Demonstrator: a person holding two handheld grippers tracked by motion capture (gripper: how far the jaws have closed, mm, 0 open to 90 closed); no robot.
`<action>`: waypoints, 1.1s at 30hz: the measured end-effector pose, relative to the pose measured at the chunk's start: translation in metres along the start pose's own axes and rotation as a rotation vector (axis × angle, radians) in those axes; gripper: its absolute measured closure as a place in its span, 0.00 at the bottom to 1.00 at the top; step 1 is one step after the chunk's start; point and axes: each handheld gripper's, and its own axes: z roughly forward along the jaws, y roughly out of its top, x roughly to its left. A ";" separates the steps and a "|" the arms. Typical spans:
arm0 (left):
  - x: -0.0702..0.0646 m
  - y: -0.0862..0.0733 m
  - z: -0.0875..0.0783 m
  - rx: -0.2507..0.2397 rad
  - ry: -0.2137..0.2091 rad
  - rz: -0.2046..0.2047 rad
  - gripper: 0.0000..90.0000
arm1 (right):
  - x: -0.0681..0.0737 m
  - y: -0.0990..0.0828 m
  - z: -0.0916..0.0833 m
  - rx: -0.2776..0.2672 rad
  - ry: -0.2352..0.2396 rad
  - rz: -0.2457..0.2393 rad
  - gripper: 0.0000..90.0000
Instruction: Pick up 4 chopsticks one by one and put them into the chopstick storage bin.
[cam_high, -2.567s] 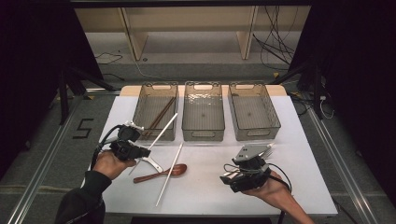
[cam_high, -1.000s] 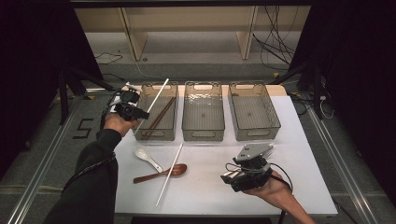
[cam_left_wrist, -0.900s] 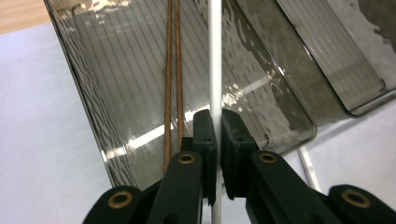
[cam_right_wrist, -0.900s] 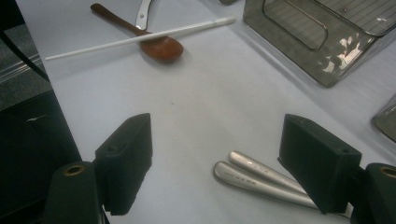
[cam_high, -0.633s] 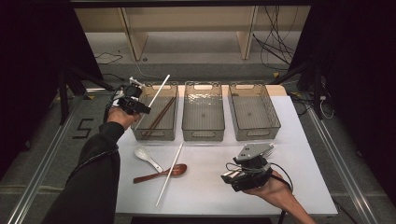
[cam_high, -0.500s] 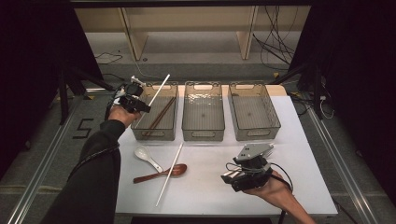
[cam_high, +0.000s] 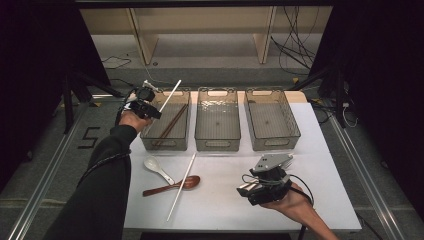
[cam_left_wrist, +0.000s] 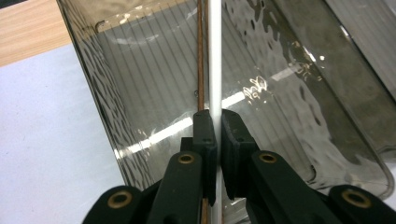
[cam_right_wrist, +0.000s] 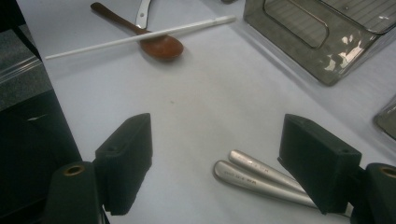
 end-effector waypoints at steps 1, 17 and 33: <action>0.000 0.000 0.001 0.007 0.005 0.003 0.95 | 0.000 0.000 0.000 0.001 0.000 0.000 0.29; -0.008 0.001 0.003 0.014 -0.029 -0.015 0.66 | 0.000 0.000 0.000 -0.001 0.002 0.002 0.29; -0.051 -0.040 -0.050 -0.100 -0.159 -0.026 0.27 | 0.001 0.000 -0.001 -0.009 0.000 0.006 0.29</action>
